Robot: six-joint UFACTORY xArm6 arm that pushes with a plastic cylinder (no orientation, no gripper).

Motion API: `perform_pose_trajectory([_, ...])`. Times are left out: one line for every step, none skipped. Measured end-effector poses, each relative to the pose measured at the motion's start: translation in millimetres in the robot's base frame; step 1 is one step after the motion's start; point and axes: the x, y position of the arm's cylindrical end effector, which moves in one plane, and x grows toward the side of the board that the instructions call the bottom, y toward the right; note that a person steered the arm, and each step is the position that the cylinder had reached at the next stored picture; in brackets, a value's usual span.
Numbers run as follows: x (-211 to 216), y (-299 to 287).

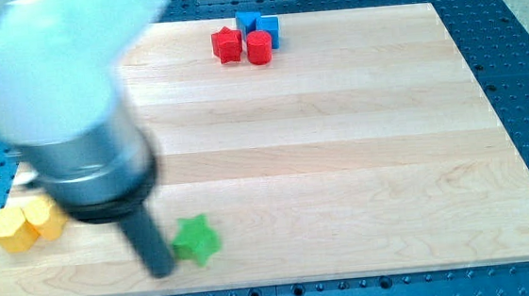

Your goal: Move the green star diagonally to the cube

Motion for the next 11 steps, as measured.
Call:
perform_pose_trajectory([-57,62])
perform_pose_trajectory([-66,118])
perform_pose_trajectory([3,61])
perform_pose_trajectory([6,122])
perform_pose_trajectory([-59,130])
perform_pose_trajectory([-100,182])
perform_pose_trajectory([-116,204])
perform_pose_trajectory([-61,230])
perform_pose_trajectory([-134,238])
perform_pose_trajectory([-126,203])
perform_pose_trajectory([-155,225])
